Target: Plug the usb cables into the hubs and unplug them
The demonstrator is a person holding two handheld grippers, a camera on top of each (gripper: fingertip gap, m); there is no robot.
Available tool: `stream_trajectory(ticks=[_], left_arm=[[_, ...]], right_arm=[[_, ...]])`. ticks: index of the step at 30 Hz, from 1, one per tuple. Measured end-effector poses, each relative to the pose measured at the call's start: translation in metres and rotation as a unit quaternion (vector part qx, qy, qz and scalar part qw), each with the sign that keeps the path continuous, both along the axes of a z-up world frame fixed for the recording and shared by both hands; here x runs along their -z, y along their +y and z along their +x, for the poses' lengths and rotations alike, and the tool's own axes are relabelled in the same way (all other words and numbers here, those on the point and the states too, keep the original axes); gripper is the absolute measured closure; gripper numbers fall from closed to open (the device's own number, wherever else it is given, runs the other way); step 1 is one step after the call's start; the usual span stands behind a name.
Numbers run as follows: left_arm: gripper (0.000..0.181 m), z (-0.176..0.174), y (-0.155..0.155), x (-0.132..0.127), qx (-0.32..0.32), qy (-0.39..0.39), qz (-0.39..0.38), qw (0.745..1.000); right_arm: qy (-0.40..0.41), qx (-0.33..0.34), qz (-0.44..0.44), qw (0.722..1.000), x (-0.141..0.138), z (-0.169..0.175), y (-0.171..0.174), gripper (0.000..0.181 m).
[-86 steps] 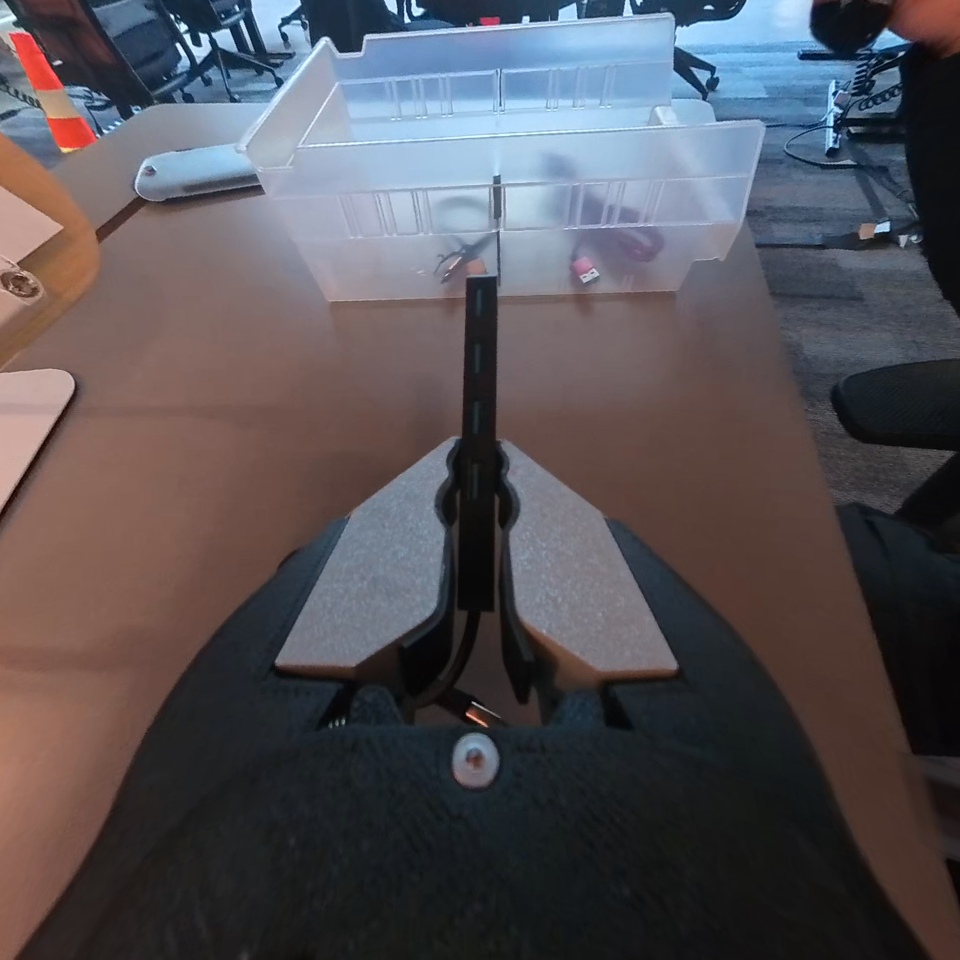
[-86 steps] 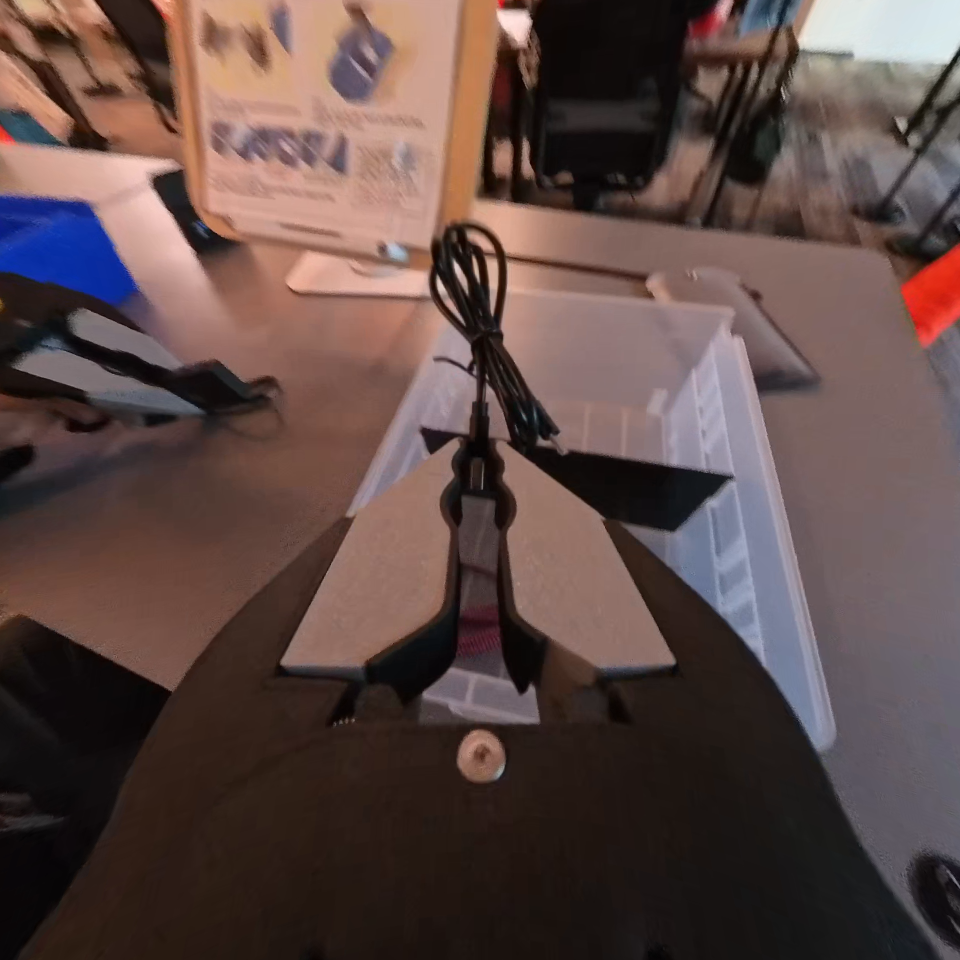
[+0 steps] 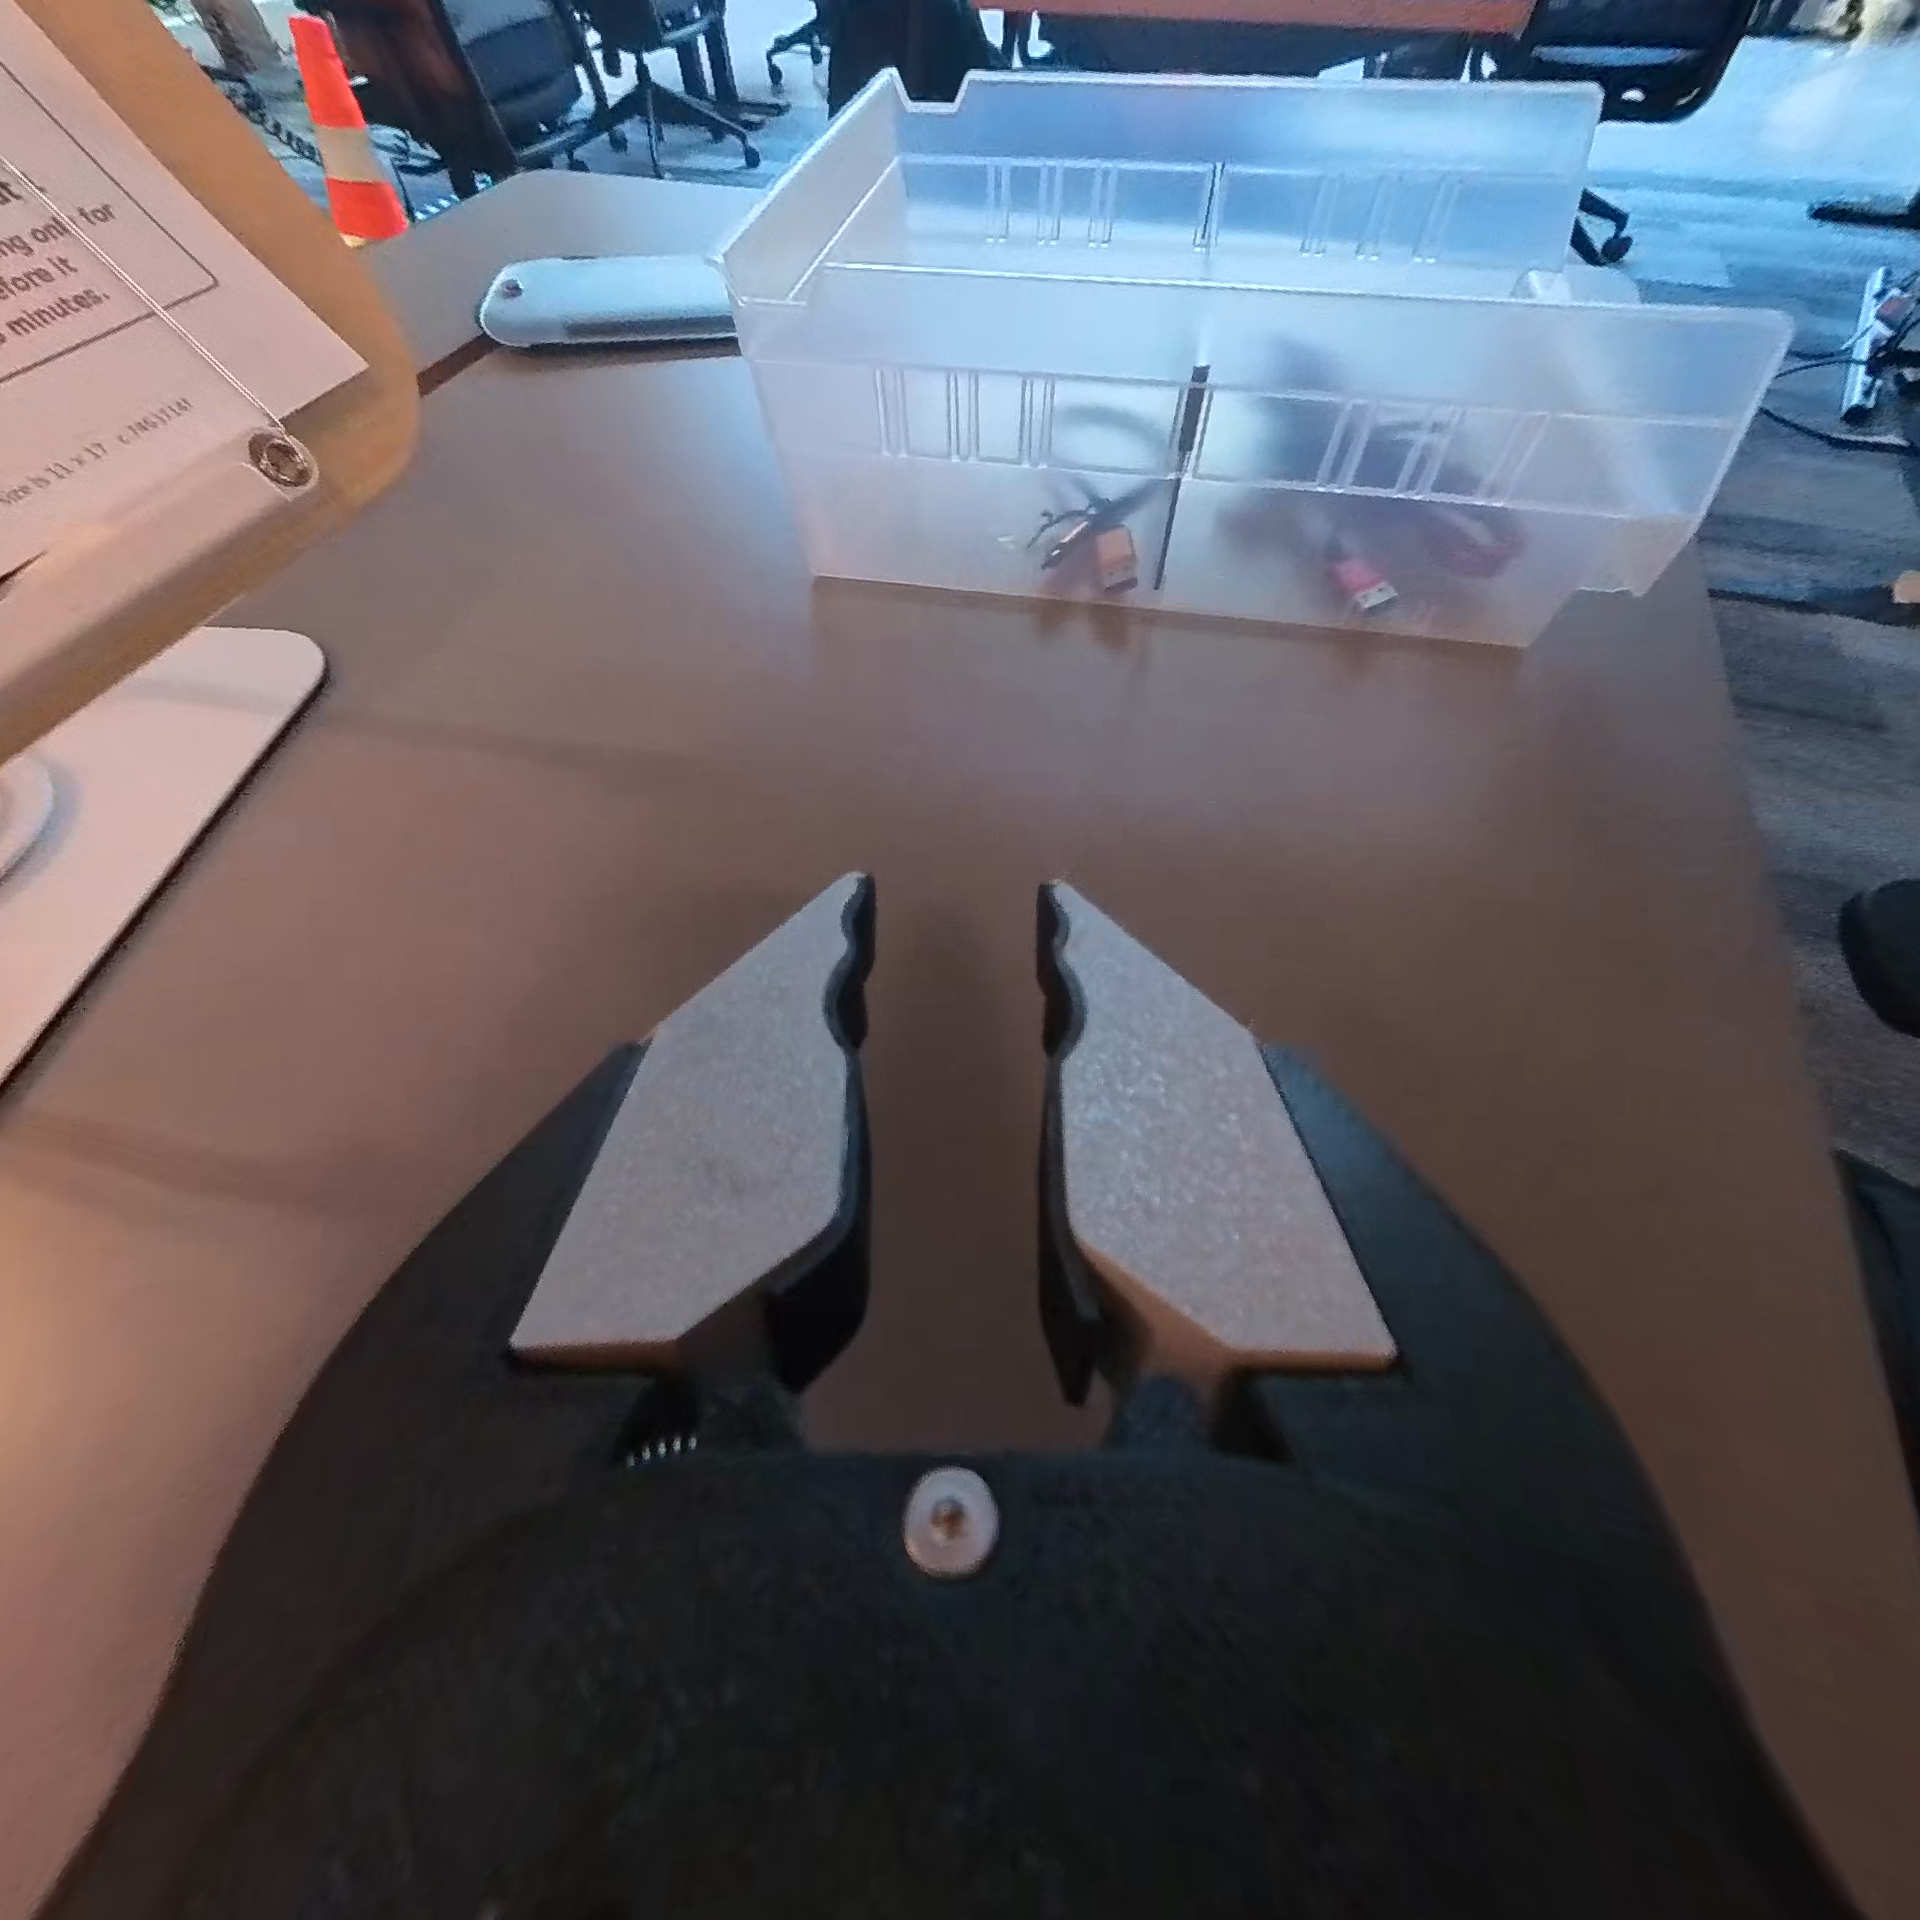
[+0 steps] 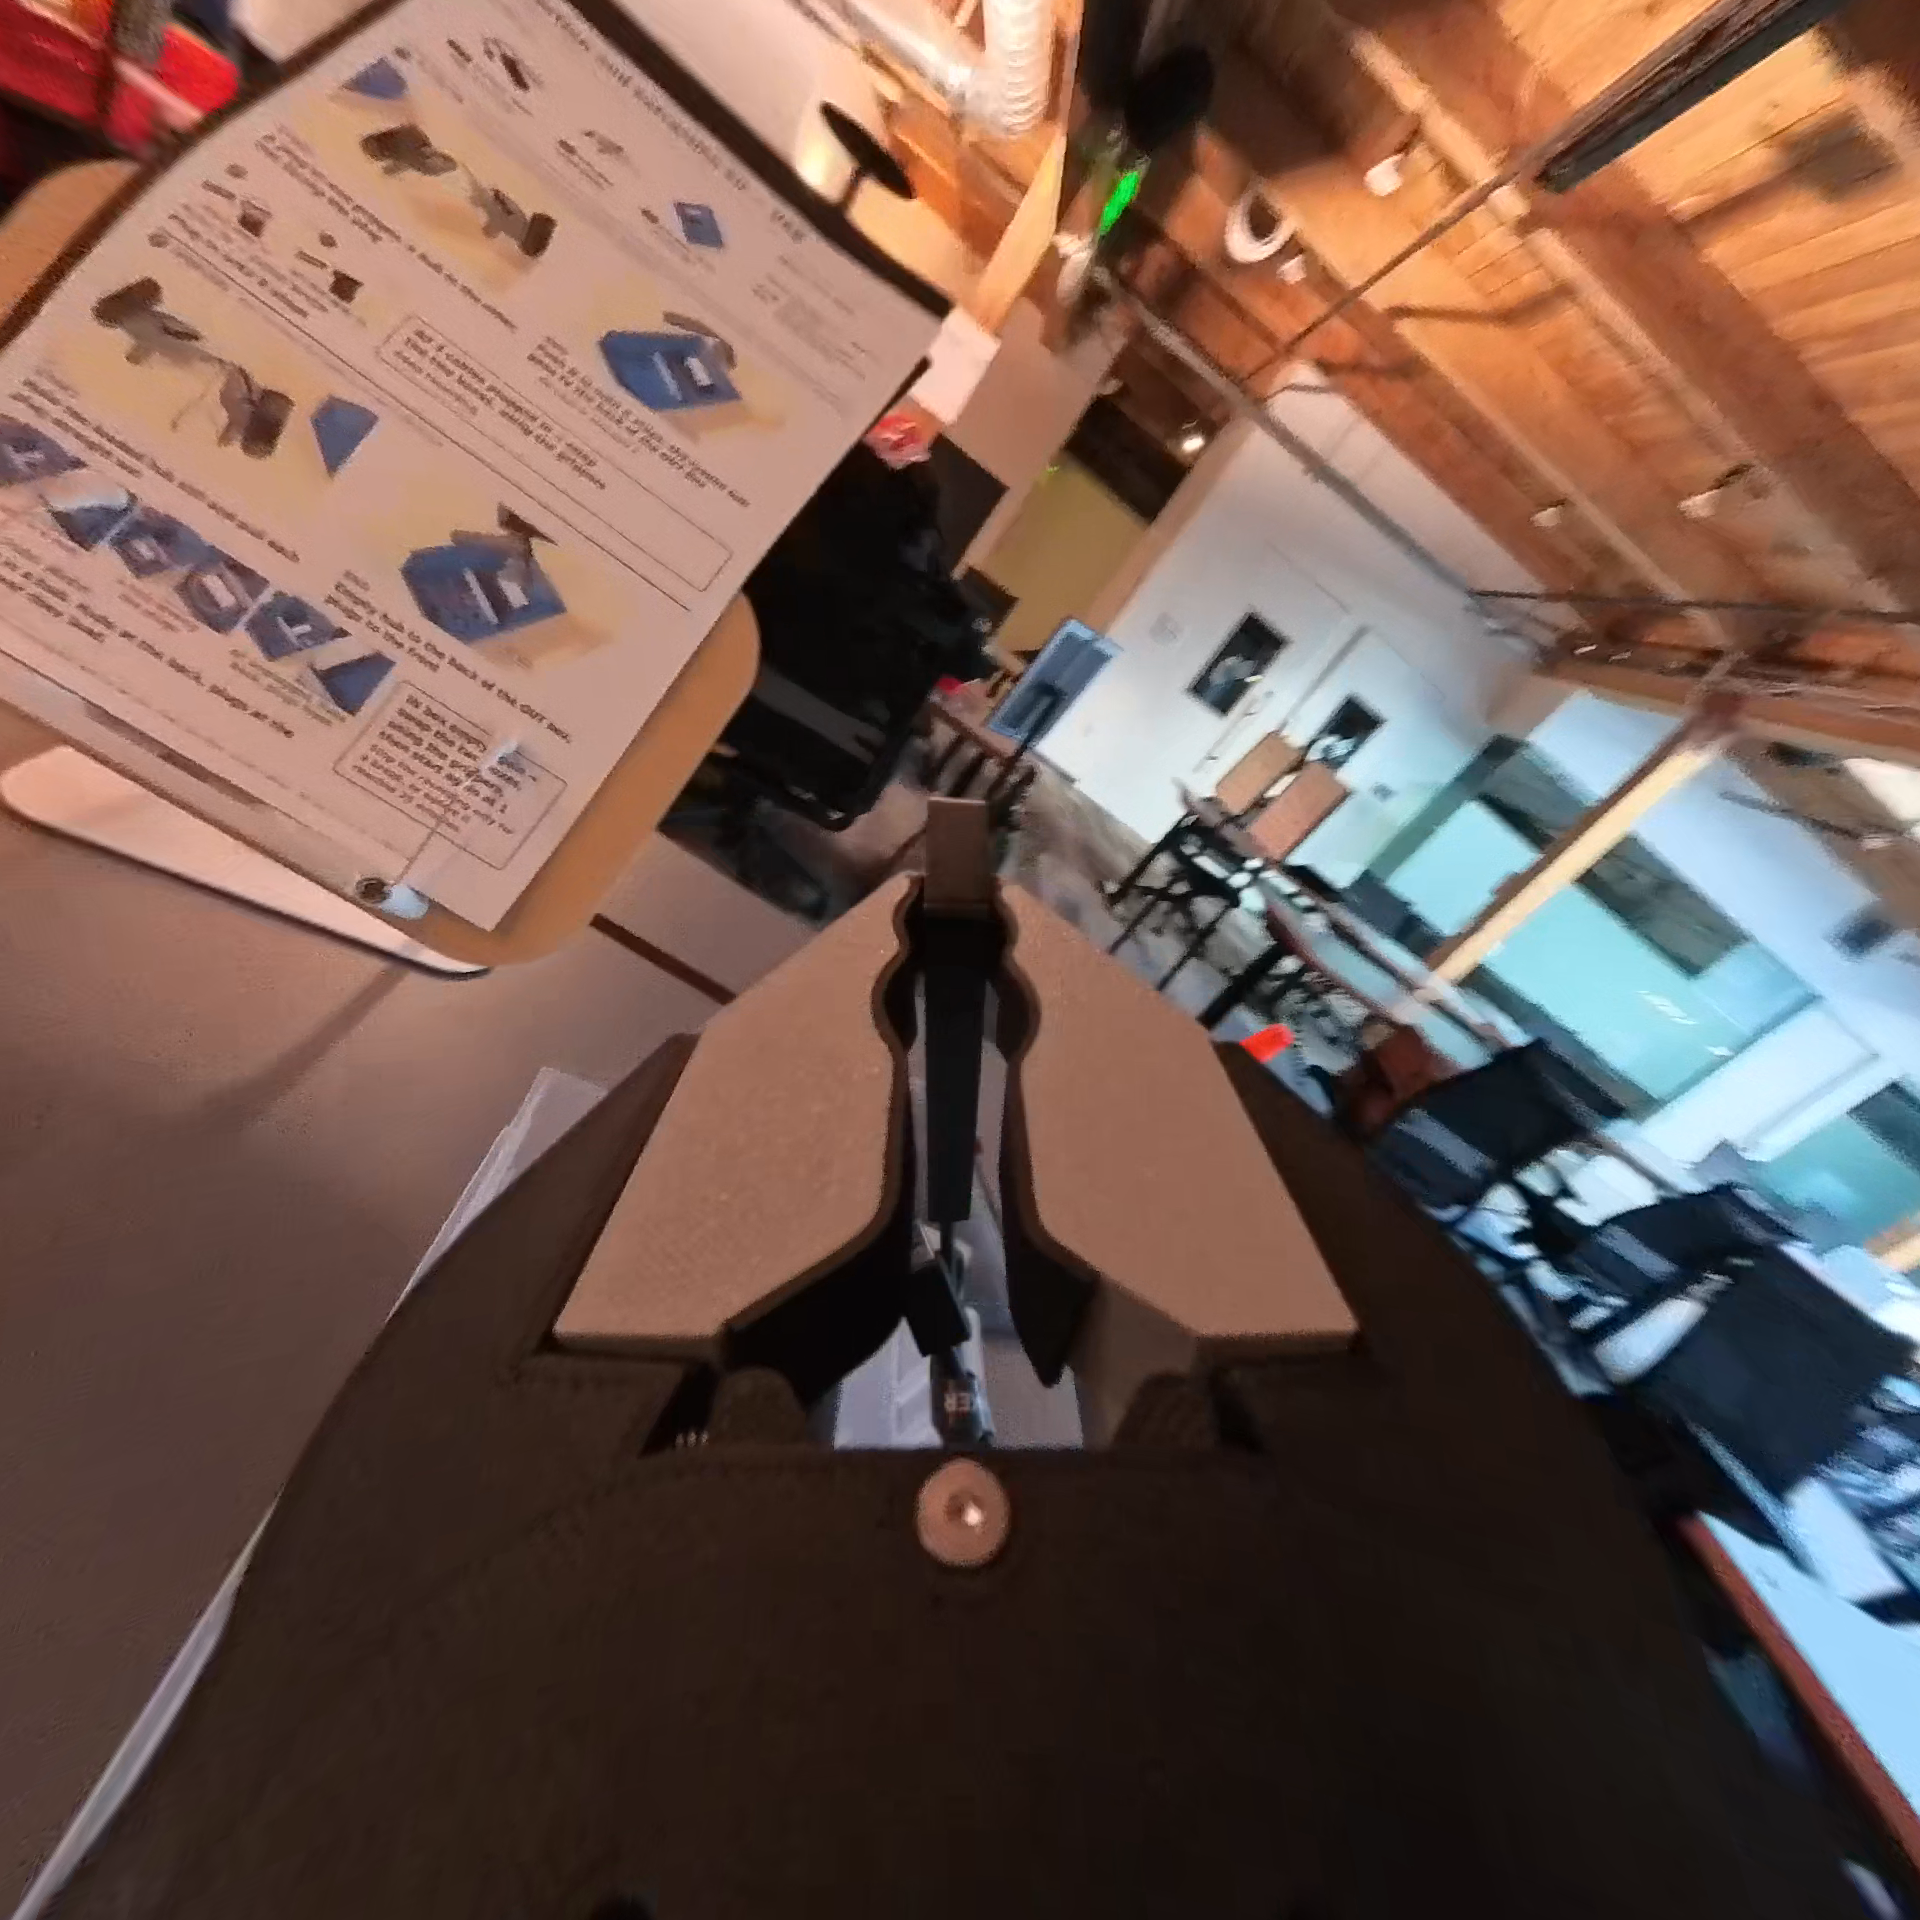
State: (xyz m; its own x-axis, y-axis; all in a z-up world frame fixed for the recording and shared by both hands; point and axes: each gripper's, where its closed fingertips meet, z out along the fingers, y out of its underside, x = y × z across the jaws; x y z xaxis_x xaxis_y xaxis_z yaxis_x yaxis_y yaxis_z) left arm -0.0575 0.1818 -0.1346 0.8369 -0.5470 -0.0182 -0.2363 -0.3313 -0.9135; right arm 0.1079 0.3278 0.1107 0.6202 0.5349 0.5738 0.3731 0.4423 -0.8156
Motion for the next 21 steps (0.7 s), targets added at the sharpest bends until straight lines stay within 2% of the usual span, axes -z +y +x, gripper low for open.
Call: stream_trajectory(ticks=[3,6,8,11,15,17,19,21], left_arm=[[0.153,-0.005,0.001,0.001,-0.007,0.002,-0.001,1.0],[0.15,-0.015,0.004,0.003,-0.031,-0.009,-0.011,0.999],[0.149,-0.021,0.005,0.004,-0.046,-0.017,-0.022,0.999],[0.149,-0.025,0.006,0.004,-0.051,-0.035,-0.029,0.998],[0.149,-0.026,0.006,0.004,-0.053,-0.041,-0.033,0.997],[0.149,-0.027,0.006,0.004,-0.056,-0.036,-0.031,0.997],[0.148,-0.028,0.007,0.003,-0.06,-0.029,-0.027,0.997],[0.148,-0.031,0.008,0.005,-0.07,-0.022,-0.025,0.997]], right_arm=[[-0.041,-0.041,-0.081,0.995,0.029,-0.026,0.037,0.175],[-0.13,-0.024,-0.183,0.974,0.096,-0.036,0.067,0.165],[-0.17,-0.007,-0.211,0.963,0.125,-0.037,0.078,0.165],[-0.187,0.01,-0.241,0.952,0.137,-0.038,0.079,0.157],[-0.136,-0.044,-0.243,0.959,0.106,-0.061,0.035,0.155],[-0.099,-0.12,-0.252,0.955,0.089,-0.087,-0.01,0.153],[-0.061,-0.214,-0.26,0.94,0.076,-0.118,-0.064,0.15],[-0.03,-0.278,-0.266,0.923,0.075,-0.146,-0.108,0.135]])
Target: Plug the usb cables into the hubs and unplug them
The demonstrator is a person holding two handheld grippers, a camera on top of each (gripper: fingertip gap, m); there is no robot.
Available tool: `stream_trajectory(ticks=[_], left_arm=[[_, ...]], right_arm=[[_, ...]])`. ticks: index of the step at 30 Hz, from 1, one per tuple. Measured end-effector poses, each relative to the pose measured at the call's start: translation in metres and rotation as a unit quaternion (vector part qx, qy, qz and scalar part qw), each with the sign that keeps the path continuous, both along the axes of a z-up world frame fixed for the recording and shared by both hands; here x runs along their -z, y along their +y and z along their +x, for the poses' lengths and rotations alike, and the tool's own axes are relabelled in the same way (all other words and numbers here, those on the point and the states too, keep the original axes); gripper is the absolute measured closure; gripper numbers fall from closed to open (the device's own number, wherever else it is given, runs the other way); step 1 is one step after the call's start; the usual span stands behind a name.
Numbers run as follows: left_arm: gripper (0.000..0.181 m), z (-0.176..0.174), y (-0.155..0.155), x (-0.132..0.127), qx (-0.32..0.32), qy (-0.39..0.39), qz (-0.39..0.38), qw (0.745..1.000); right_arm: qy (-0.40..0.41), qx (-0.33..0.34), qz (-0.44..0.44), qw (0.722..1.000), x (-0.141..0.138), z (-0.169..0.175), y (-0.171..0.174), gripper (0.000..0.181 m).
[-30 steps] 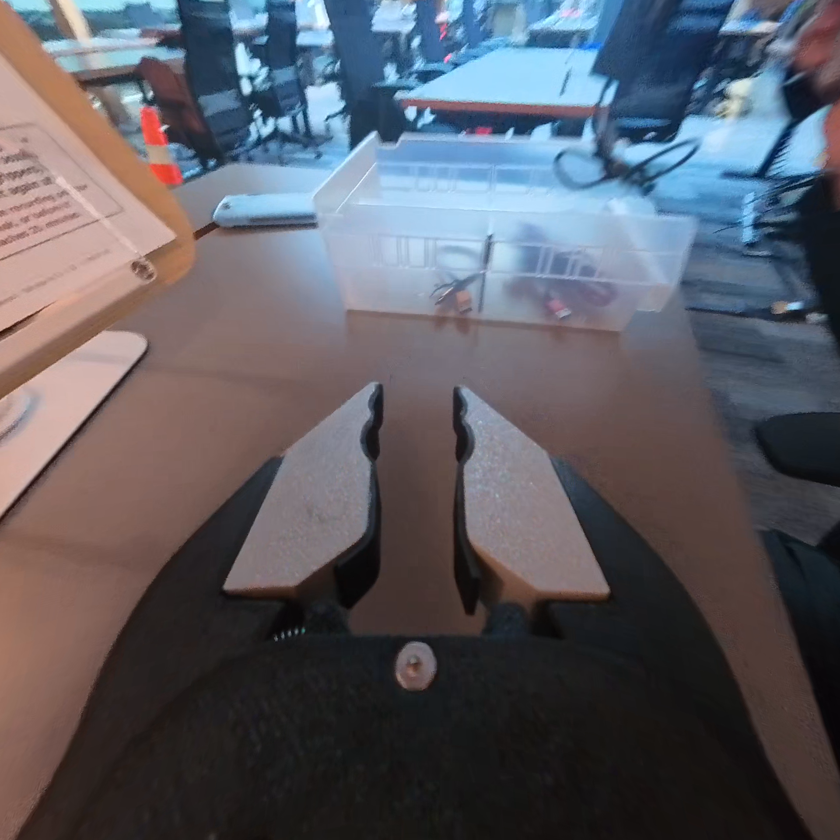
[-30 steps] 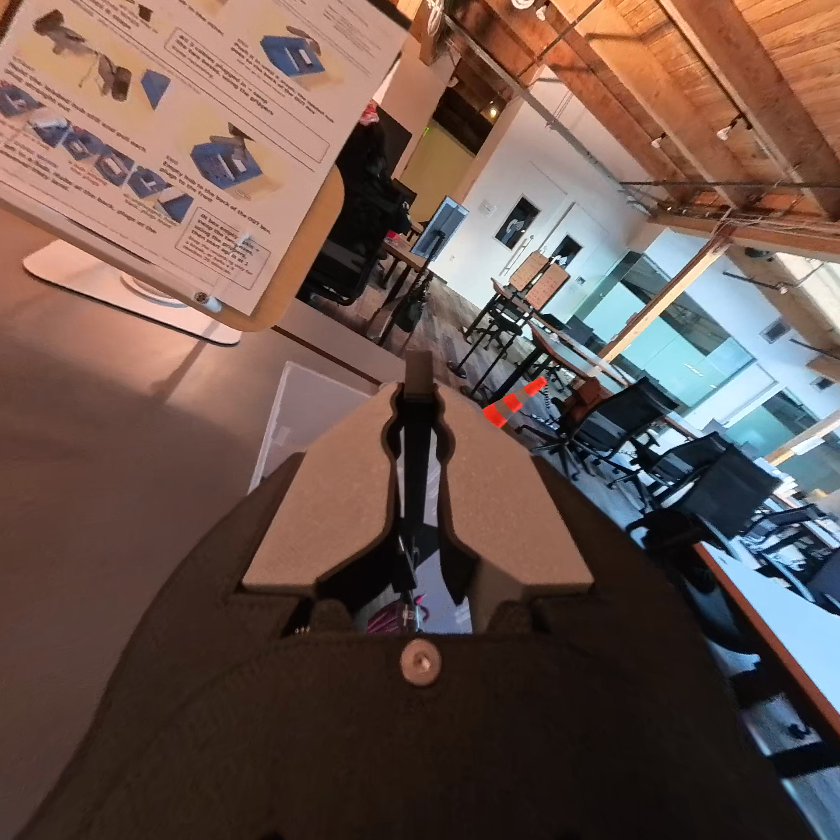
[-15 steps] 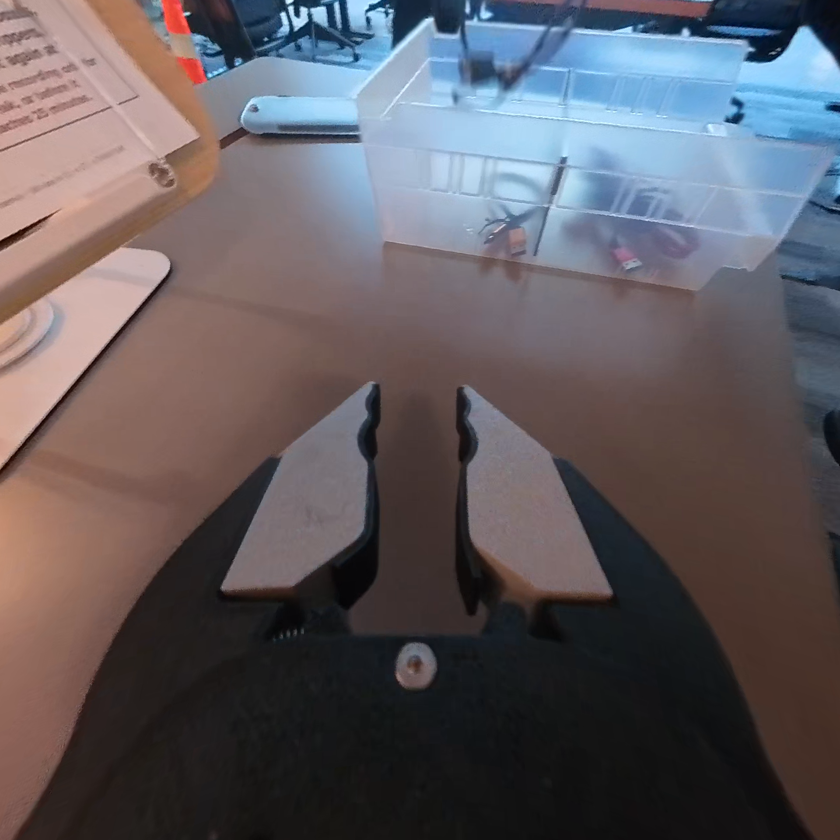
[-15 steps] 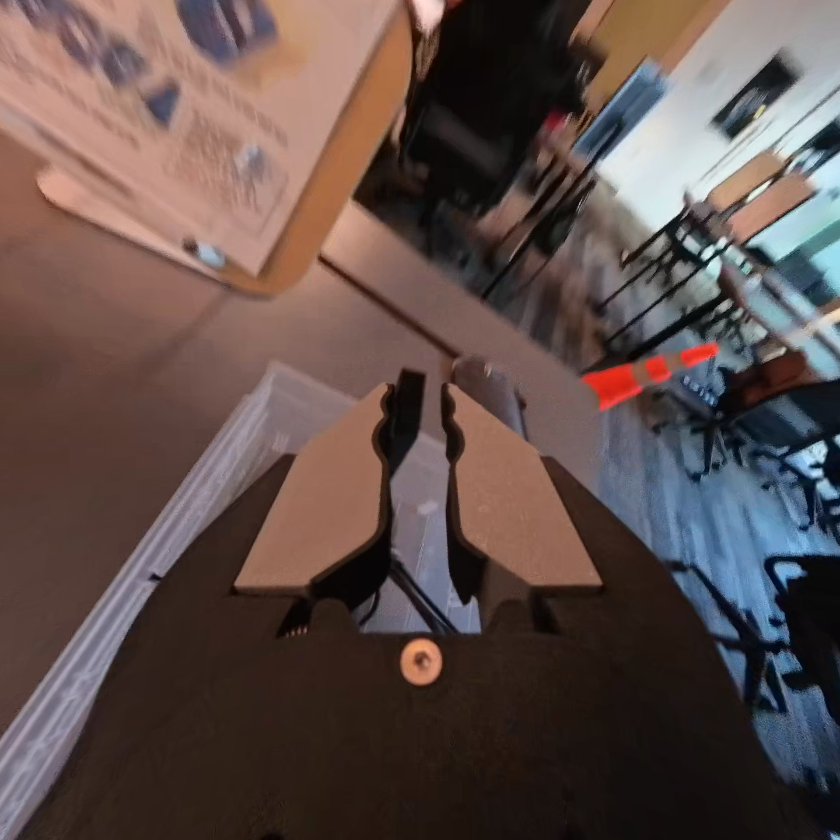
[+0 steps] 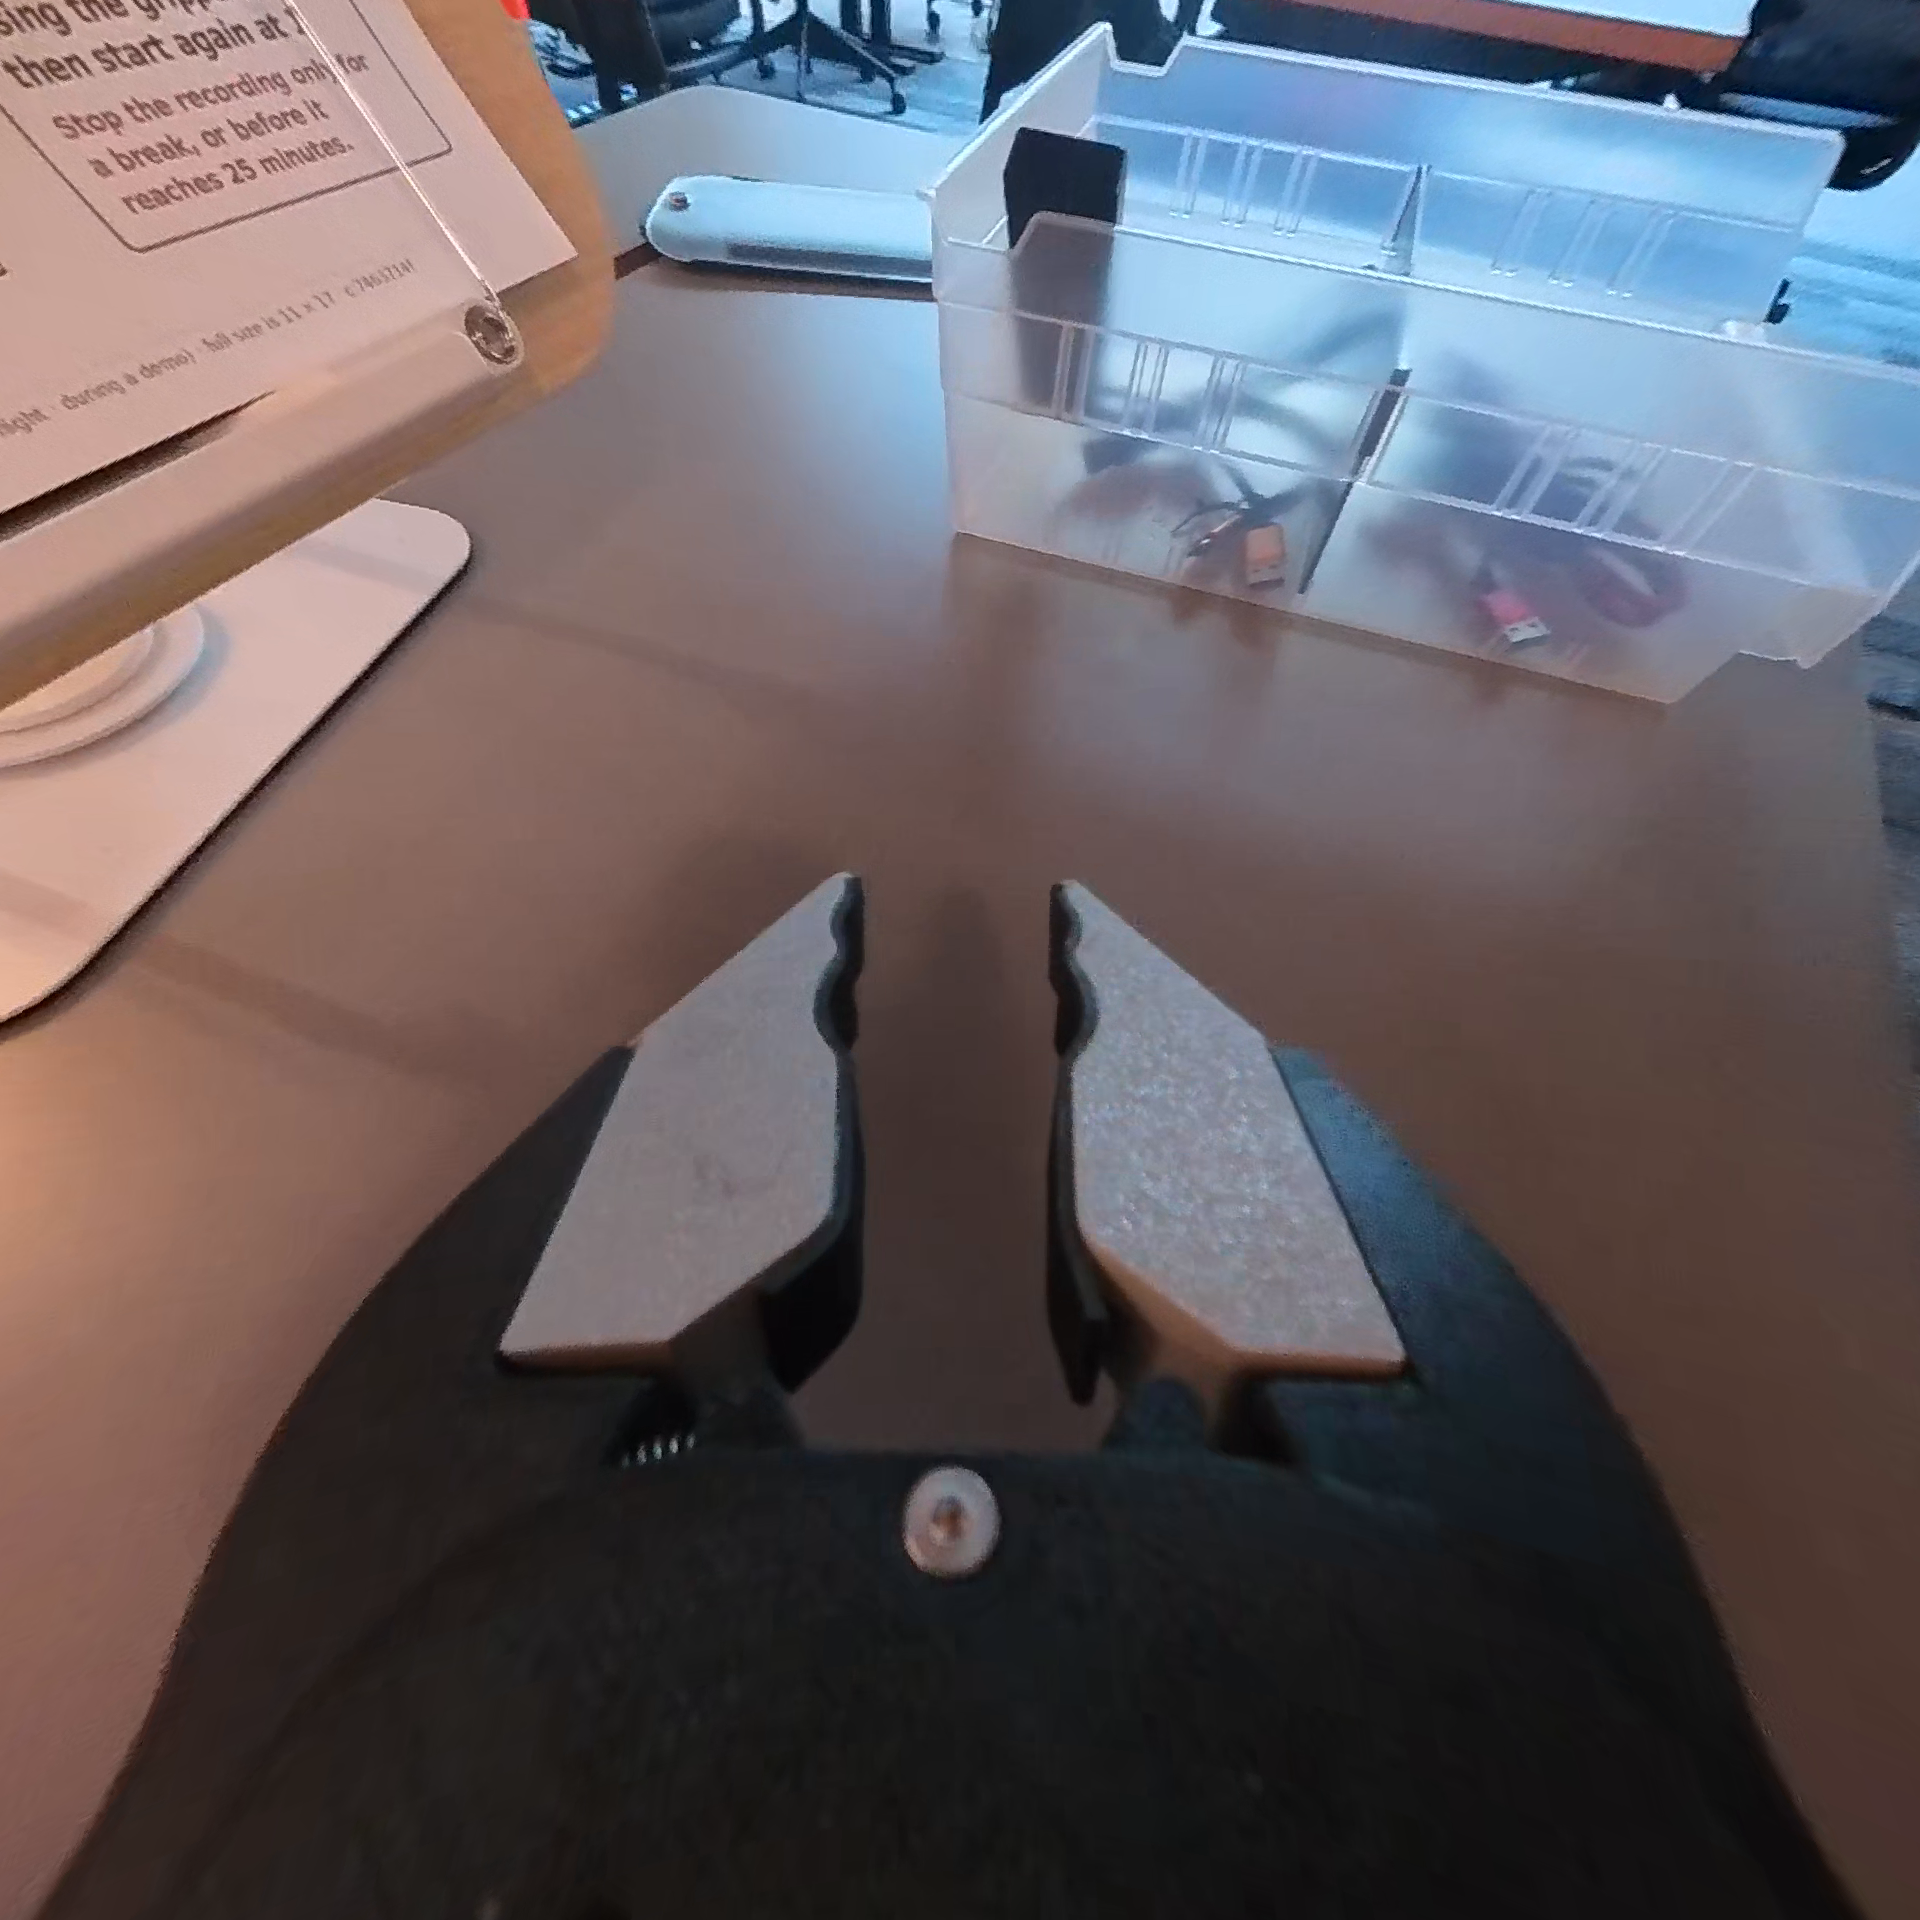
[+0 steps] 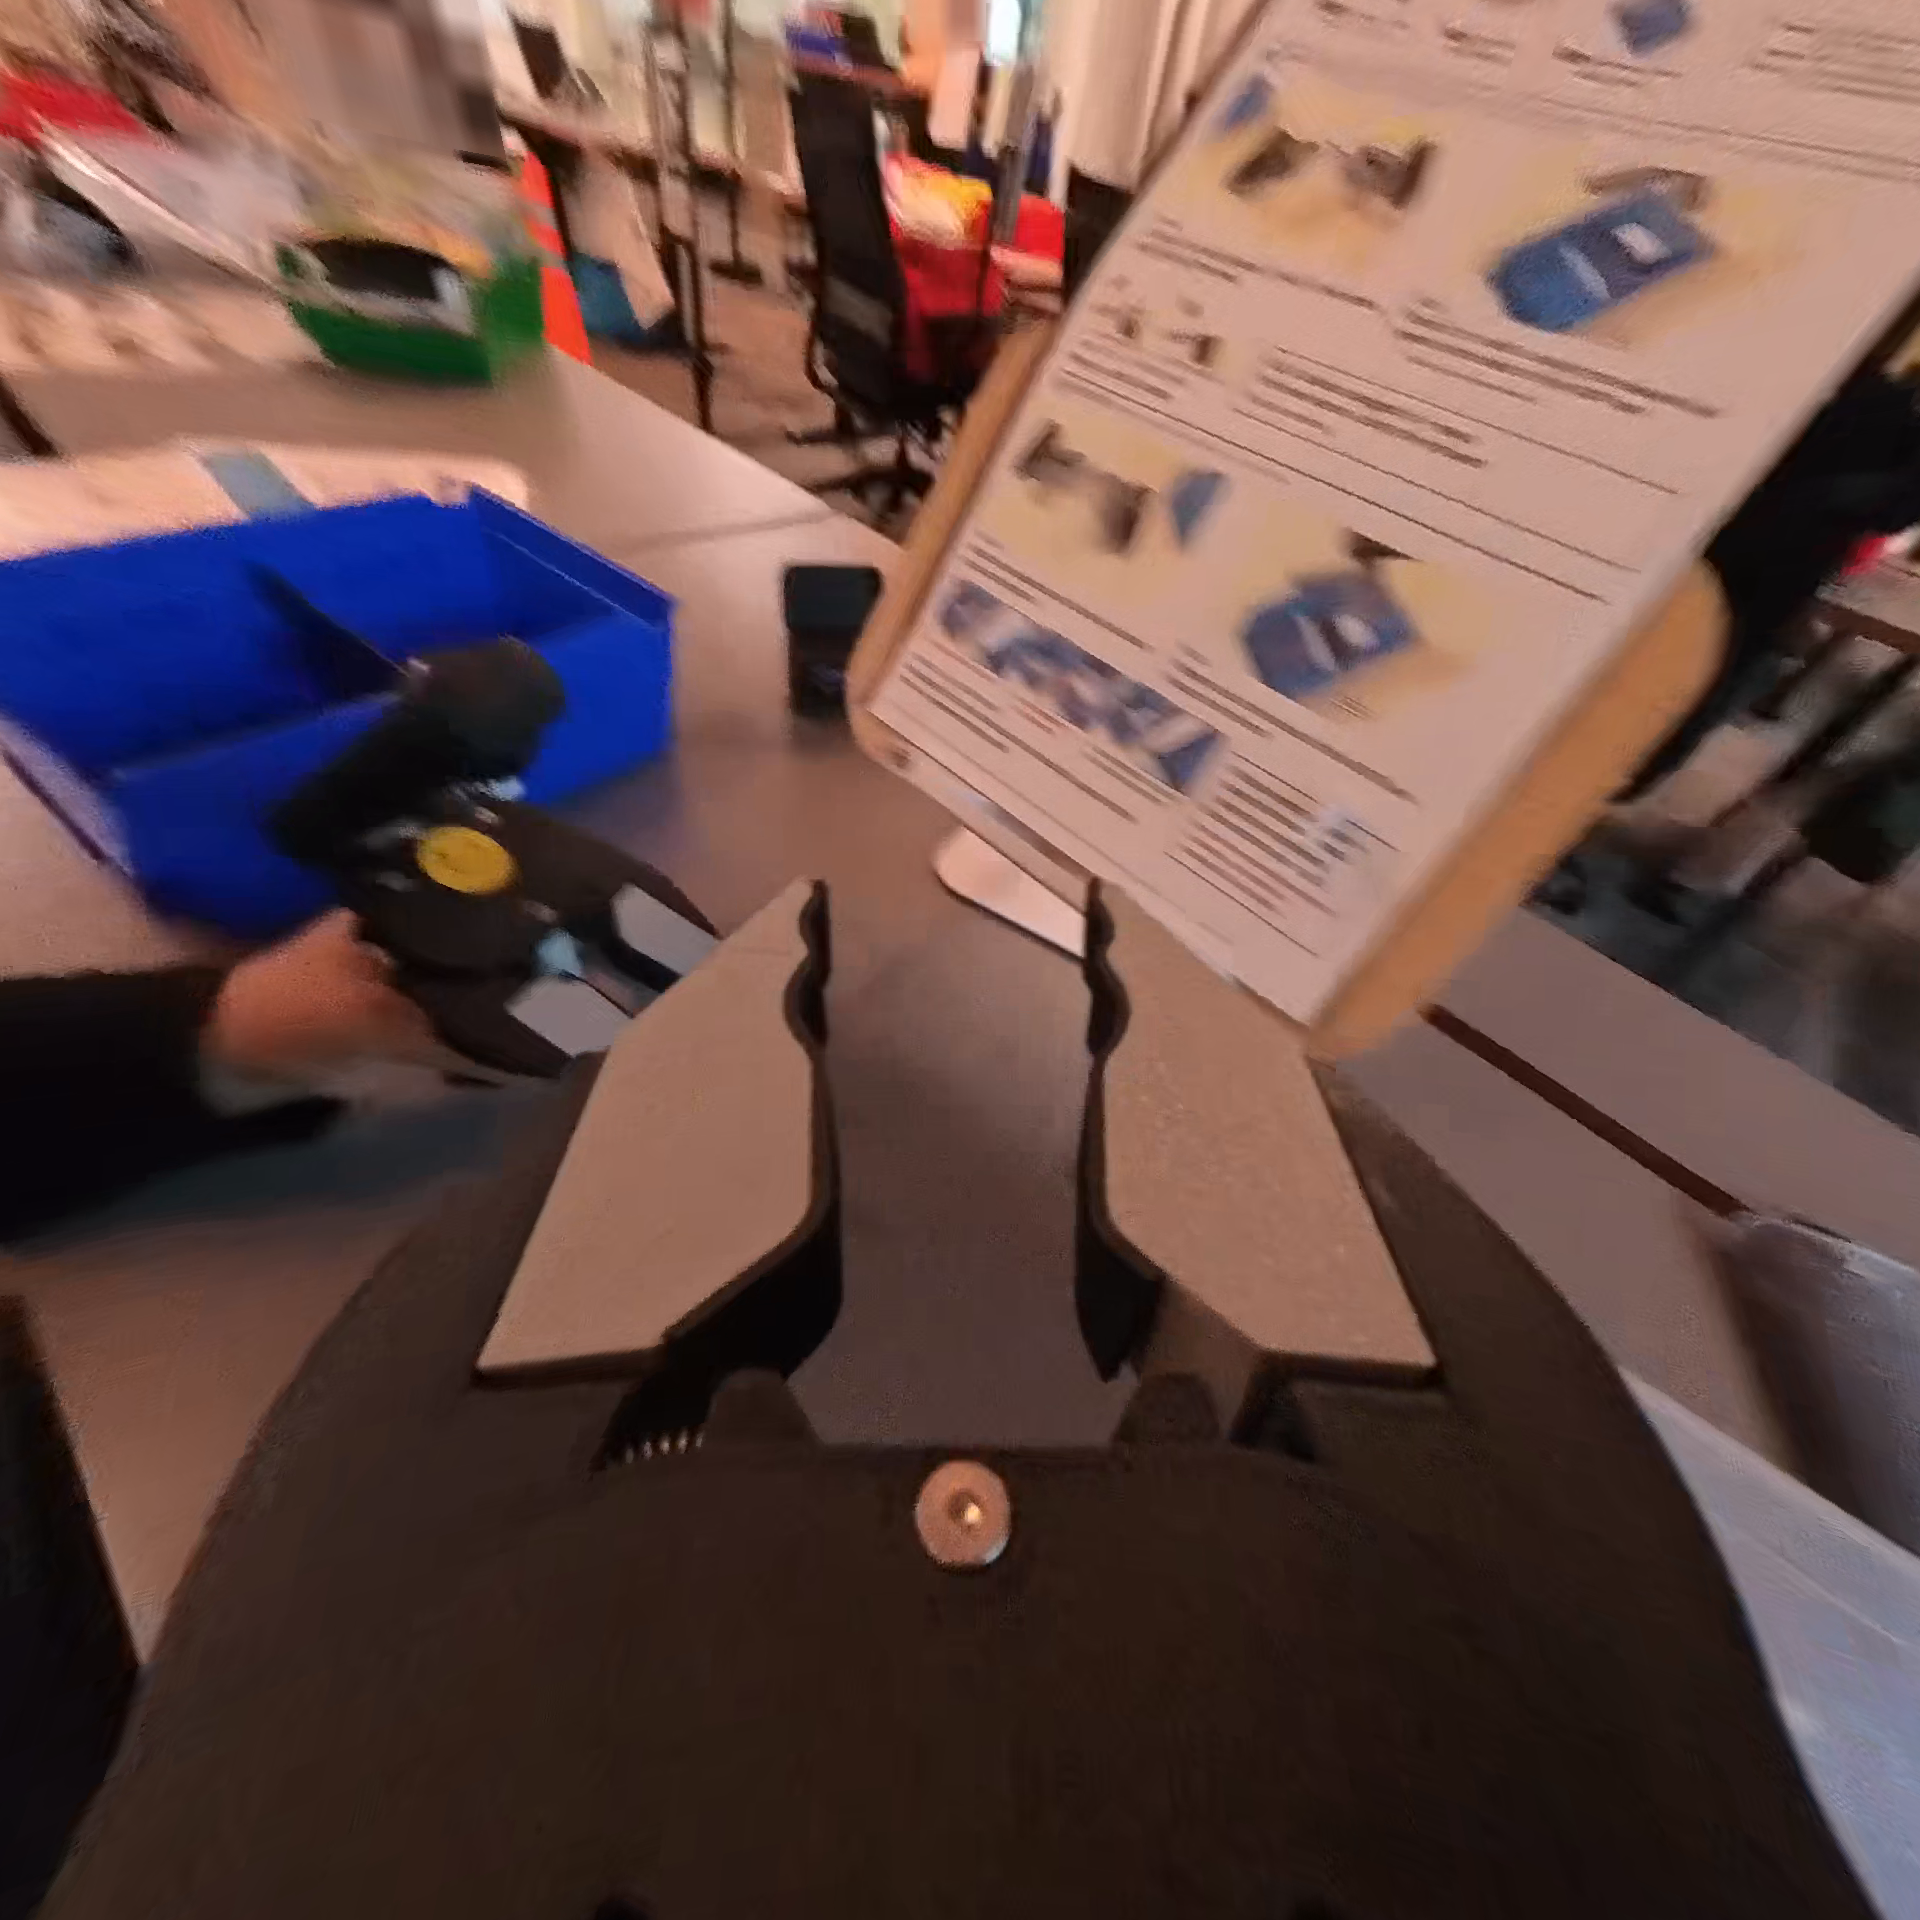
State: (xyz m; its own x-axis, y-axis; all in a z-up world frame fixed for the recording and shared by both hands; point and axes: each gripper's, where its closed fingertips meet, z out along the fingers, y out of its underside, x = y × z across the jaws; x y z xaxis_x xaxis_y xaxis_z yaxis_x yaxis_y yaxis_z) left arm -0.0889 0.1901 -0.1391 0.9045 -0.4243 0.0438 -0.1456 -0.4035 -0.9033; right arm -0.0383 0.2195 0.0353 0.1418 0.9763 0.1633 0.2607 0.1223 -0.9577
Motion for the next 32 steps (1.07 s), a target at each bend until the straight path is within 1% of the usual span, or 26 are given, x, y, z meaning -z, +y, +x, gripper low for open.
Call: stream_trajectory(ticks=[1,3,4,5,6,8,10,11,12,13,14,16,18,24,32], left_arm=[[0.147,-0.003,0.001,0.001,-0.007,0.005,0.0,1.0],[0.144,-0.012,0.003,0.003,-0.028,0.02,0.001,0.999],[0.143,-0.016,0.004,0.004,-0.039,0.027,0.003,0.999],[0.141,-0.022,0.005,0.004,-0.052,0.035,0.004,0.998],[0.141,-0.027,0.006,0.004,-0.066,0.042,0.005,0.997],[0.138,-0.036,0.008,0.005,-0.088,0.053,0.007,0.995],[0.136,-0.041,0.01,0.007,-0.101,0.058,0.004,0.993],[0.135,-0.042,0.011,0.008,-0.105,0.059,0.002,0.993],[0.135,-0.043,0.012,0.01,-0.108,0.06,0.0,0.992],[0.134,-0.042,0.012,0.011,-0.107,0.059,-0.004,0.992],[0.134,-0.04,0.013,0.012,-0.104,0.055,-0.007,0.993],[0.135,-0.035,0.014,0.013,-0.096,0.046,-0.01,0.994],[0.134,-0.033,0.014,0.017,-0.094,0.051,-0.017,0.994],[0.135,-0.031,0.013,0.023,-0.094,0.075,-0.02,0.992],[0.137,-0.029,0.012,0.023,-0.095,0.092,-0.012,0.991]], right_arm=[[0.012,-0.01,-0.008,1.0,0.006,-0.014,-0.014,0.125],[-0.003,-0.013,-0.031,0.999,0.034,-0.041,-0.03,0.107],[-0.017,-0.004,-0.042,0.999,0.052,-0.054,-0.031,0.094],[-0.027,0.005,-0.052,0.998,0.069,-0.067,-0.029,0.083],[-0.034,0.013,-0.055,0.998,0.085,-0.077,-0.025,0.08],[-0.037,0.054,-0.037,0.997,0.113,-0.091,-0.002,0.079],[-0.029,0.099,-0.016,0.995,0.134,-0.096,0.024,0.085],[-0.026,0.108,-0.009,0.994,0.144,-0.096,0.033,0.089],[-0.03,0.106,-0.007,0.994,0.154,-0.097,0.039,0.099],[-0.044,0.096,-0.023,0.994,0.161,-0.099,0.04,0.098],[-0.051,0.085,-0.045,0.994,0.165,-0.1,0.039,0.093],[-0.038,0.072,-0.077,0.994,0.17,-0.101,0.035,0.1],[-0.041,0.055,-0.104,0.992,0.174,-0.102,0.028,0.093],[-0.056,0.057,-0.067,0.995,0.176,-0.099,0.019,0.095],[-0.04,0.066,-0.091,0.993,0.173,-0.093,0.023,0.097]])
